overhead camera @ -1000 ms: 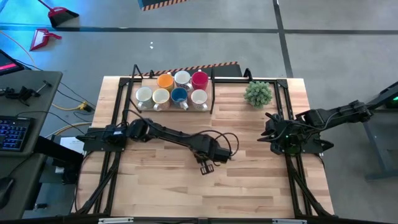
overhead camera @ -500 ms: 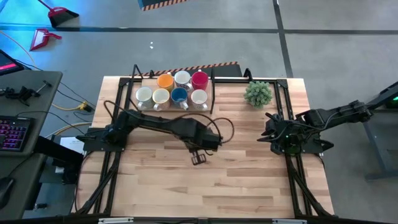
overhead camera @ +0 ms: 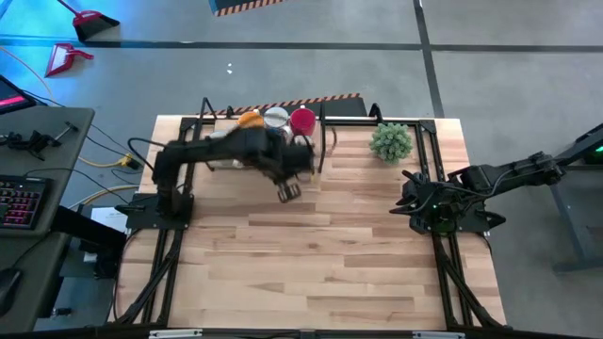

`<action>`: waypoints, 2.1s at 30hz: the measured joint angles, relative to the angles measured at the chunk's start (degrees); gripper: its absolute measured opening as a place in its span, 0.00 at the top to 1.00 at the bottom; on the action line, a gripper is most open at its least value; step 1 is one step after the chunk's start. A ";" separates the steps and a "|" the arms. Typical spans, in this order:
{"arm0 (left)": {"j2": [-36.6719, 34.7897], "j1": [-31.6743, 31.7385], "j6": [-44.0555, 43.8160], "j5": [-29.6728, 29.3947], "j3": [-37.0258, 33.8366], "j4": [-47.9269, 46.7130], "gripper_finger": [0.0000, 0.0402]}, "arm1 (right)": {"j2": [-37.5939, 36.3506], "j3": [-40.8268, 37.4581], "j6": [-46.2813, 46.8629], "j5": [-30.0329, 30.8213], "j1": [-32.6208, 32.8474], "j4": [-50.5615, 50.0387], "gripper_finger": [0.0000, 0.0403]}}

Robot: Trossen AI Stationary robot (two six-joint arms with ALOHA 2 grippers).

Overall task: Place coffee mugs
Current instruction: Put the orange mug on the shelf

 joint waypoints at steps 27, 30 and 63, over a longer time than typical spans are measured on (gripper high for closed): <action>-7.86 29.67 19.39 -2.83 0.02 0.18 0.99 | 0.00 0.00 -0.46 0.86 -0.02 0.02 0.76; -8.07 32.09 20.76 -2.55 -1.29 0.47 0.99 | 0.00 0.00 -0.35 0.88 0.00 0.02 0.76; -20.49 46.14 28.93 2.87 -33.92 12.02 0.99 | 0.02 0.00 -0.02 0.65 0.00 0.07 0.76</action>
